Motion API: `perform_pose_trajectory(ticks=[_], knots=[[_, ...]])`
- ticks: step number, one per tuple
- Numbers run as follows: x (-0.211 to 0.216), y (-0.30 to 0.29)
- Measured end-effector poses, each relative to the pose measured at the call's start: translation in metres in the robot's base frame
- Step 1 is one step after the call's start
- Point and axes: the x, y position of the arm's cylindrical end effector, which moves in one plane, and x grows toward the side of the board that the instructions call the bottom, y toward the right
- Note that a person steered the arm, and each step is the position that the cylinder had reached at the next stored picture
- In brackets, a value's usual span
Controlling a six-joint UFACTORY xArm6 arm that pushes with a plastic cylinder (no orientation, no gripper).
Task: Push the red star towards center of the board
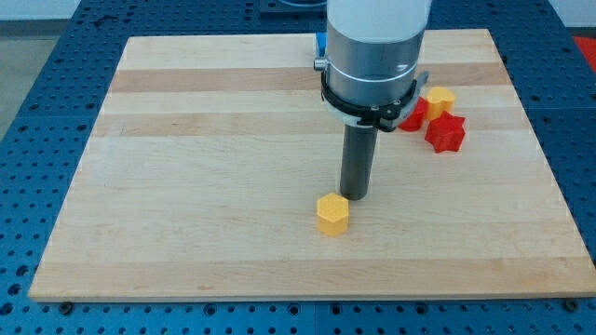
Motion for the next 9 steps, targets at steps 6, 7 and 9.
perform_pose_trajectory(ticks=[6,7,9], knots=[[-0.038,0.180],[-0.105,0.179],[-0.068,0.124]])
